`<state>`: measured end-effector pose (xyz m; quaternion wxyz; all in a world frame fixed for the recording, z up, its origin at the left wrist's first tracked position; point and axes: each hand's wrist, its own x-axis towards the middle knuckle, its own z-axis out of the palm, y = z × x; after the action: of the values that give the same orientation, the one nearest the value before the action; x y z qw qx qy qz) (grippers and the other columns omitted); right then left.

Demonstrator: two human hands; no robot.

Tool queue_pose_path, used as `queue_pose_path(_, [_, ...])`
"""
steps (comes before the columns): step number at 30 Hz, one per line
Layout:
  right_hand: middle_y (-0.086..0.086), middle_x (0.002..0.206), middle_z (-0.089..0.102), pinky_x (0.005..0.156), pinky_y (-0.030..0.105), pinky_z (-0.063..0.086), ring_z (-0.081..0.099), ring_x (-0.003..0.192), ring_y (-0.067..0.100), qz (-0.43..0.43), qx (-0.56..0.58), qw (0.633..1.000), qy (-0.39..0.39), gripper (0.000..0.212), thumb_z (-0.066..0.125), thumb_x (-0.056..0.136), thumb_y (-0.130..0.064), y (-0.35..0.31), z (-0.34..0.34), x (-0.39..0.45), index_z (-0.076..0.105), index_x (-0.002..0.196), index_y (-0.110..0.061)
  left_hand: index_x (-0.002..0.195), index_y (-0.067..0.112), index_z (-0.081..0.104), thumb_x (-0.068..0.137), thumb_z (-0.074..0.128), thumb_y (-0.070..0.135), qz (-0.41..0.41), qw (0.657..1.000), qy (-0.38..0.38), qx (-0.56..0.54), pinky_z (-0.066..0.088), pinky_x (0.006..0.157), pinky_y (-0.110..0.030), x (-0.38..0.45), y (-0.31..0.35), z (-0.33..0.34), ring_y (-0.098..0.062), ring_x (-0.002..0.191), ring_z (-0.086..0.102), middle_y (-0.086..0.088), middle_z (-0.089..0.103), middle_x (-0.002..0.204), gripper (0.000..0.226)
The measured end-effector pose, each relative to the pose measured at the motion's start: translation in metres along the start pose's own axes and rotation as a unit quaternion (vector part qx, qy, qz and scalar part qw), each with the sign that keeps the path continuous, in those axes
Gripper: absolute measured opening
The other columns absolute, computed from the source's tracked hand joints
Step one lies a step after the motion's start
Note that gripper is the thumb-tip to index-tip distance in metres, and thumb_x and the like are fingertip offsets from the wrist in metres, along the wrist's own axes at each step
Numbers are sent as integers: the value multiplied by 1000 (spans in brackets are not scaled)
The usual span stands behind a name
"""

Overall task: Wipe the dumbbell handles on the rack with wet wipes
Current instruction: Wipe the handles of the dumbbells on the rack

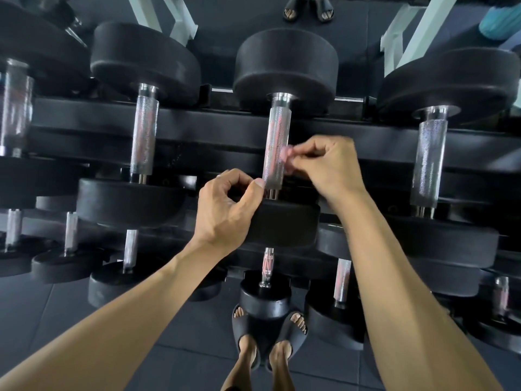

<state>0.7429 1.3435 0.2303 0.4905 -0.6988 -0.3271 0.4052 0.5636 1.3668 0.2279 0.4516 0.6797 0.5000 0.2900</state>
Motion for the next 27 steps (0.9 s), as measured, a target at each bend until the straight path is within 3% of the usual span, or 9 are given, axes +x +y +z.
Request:
queue_pose_path(3, [0, 77, 77, 75, 32, 61, 75, 73, 18, -2, 14, 1000, 3, 20, 77, 80, 4, -2, 2, 4, 73, 73, -15, 64, 12, 61, 81, 56, 44, -5, 1000, 2, 4, 47, 59, -41, 0, 0, 0, -24, 64, 58, 2, 58, 59, 37])
queue_pose_path(8, [-6, 77, 77, 80, 25, 58, 74, 80, 7, 24, -148, 977, -149, 6, 85, 76, -15, 1, -9, -22, 79, 78, -15, 64, 10, 59, 81, 57, 44, 3, 1000, 14, 11, 47, 59, -44, -1, 0, 1, -28, 64, 57, -4, 58, 60, 38])
queue_pose_path(12, [11, 76, 76, 80, 41, 62, 75, 76, 28, 26, -20, 998, -50, 7, 82, 77, -4, -2, -5, 1, 76, 78, -6, 65, 7, 58, 79, 57, 44, -13, 1000, 1, -13, 45, 54, -42, -1, 1, 0, -21, 58, 53, -11, 57, 61, 39])
queue_pose_path(14, [7, 75, 76, 78, 35, 62, 75, 74, 25, 23, 29, 999, -23, 12, 80, 78, 0, 0, -2, 3, 75, 75, -9, 66, 6, 58, 79, 56, 42, -11, 1000, -3, -9, 44, 55, -41, -1, 1, 0, -18, 59, 51, -12, 57, 62, 38])
queue_pose_path(19, [-8, 78, 77, 85, 24, 57, 73, 81, 6, 49, -81, 987, -129, 12, 82, 78, -5, 14, -7, -24, 75, 75, -14, 67, 4, 59, 83, 57, 27, -10, 1000, -8, -9, 42, 56, -35, -2, 2, 0, -15, 61, 50, -13, 56, 63, 28])
queue_pose_path(21, [-2, 78, 77, 86, 32, 59, 75, 81, 12, 36, -71, 991, -109, 18, 77, 80, 3, 8, -6, -13, 73, 73, -13, 68, 4, 60, 82, 57, 24, -12, 1000, -8, -5, 42, 59, -30, -2, 3, 0, -11, 62, 50, -9, 56, 62, 24])
queue_pose_path(24, [3, 78, 76, 81, 36, 62, 75, 78, 20, 60, 36, 997, -37, 25, 67, 84, 13, -1, 0, 4, 67, 75, -11, 68, 7, 62, 82, 56, 22, -17, 1000, -11, 1, 42, 61, -24, -1, 2, -2, -9, 64, 52, 1, 57, 61, 21])
queue_pose_path(27, [2, 83, 76, 82, 37, 60, 74, 82, 18, 47, -50, 995, -73, 24, 71, 83, 4, 10, 2, -4, 67, 75, -18, 68, 8, 62, 81, 56, 22, -17, 1000, -10, 6, 43, 63, -27, -1, 1, -2, -10, 65, 52, -2, 58, 62, 21])
